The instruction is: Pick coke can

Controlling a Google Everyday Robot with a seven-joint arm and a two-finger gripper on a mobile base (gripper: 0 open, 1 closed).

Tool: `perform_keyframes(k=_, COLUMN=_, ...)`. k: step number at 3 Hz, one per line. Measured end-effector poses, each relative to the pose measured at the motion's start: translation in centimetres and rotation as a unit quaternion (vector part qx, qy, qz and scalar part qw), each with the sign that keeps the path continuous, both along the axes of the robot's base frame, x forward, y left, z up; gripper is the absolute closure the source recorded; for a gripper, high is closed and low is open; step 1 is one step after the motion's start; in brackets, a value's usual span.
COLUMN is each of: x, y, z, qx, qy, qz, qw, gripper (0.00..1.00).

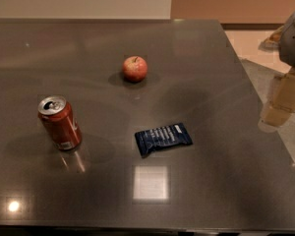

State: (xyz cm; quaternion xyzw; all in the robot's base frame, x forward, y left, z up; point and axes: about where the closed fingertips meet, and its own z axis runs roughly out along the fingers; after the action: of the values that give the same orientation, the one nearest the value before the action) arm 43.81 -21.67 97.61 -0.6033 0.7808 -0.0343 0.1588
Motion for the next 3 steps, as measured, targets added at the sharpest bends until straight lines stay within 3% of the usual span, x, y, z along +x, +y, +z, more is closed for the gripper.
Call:
perform_keyframes(k=2, x=0.1, y=0.2, z=0.2, qx=0.003, qy=-0.002, qz=0.006, qw=1.0, gripper=0.0)
perform_keyframes(k=3, x=1.0, y=1.8, z=0.2, qx=0.025, qy=-0.007, qz=0.025, qw=0.9993, gripper=0.0)
